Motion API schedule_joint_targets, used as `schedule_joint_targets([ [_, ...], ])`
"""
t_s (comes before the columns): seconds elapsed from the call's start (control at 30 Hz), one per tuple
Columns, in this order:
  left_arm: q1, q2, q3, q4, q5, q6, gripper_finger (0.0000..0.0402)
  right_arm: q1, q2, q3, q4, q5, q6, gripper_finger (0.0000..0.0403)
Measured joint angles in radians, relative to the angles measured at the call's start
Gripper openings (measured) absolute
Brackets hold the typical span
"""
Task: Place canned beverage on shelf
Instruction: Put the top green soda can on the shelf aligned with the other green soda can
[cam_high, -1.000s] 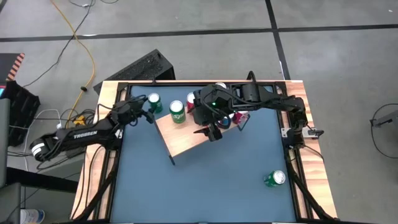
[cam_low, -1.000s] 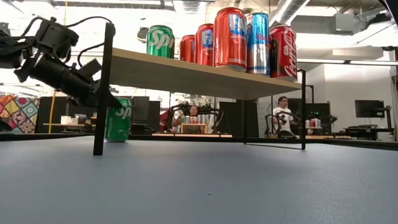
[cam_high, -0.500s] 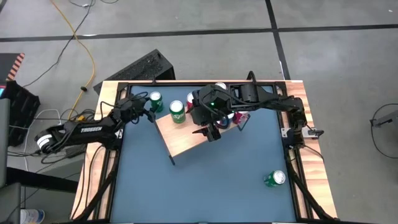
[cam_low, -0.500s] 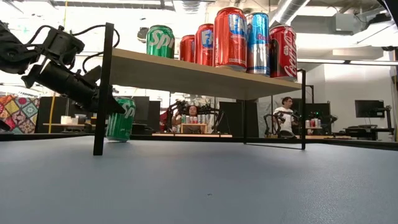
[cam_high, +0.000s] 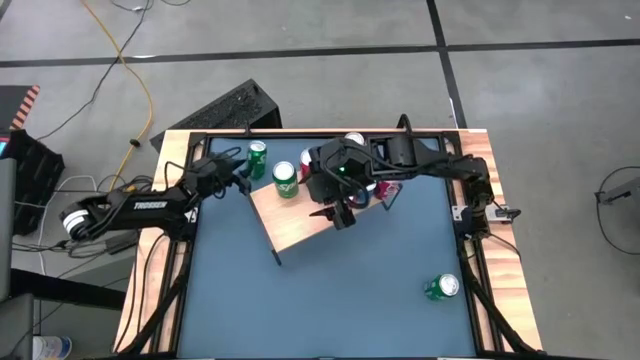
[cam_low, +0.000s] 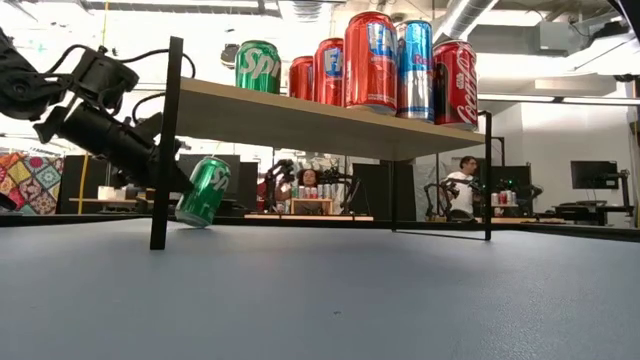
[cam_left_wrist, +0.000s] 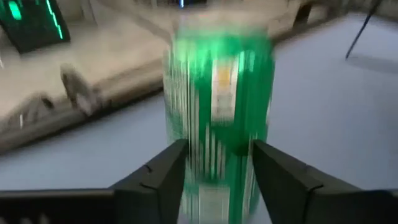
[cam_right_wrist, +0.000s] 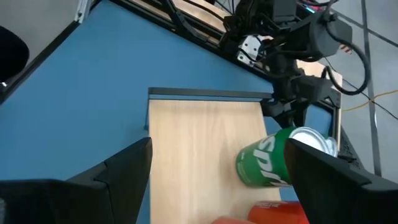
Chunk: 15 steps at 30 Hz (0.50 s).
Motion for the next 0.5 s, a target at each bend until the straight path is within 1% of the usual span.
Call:
schedule_joint_targets([
  [0.07, 0.0, -0.028, -0.003, -0.011, 0.0, -0.002, 0.0145, 0.006, 0.0, 0.0, -0.001, 0.0, 0.001, 0.0347],
  [0.2, 0.0, -0.069, -0.003, -0.03, 0.005, -0.002, 0.0083, 0.009, 0.0, 0.0, -0.015, -0.001, 0.017, 0.0347],
  [0.37, 0.0, -0.086, -0.003, -0.114, 0.012, -0.027, 0.0023, 0.019, 0.0, 0.0, -0.035, 0.0, 0.029, 0.0347],
  [0.43, -0.001, -0.093, -0.003, -0.156, 0.013, -0.041, 0.0006, 0.023, 0.0, 0.0, -0.035, 0.0, 0.034, 0.0347],
  [0.5, -0.004, -0.103, -0.003, -0.183, 0.012, -0.077, 0.0003, 0.028, 0.0, 0.0, -0.038, 0.008, 0.034, 0.0347],
])
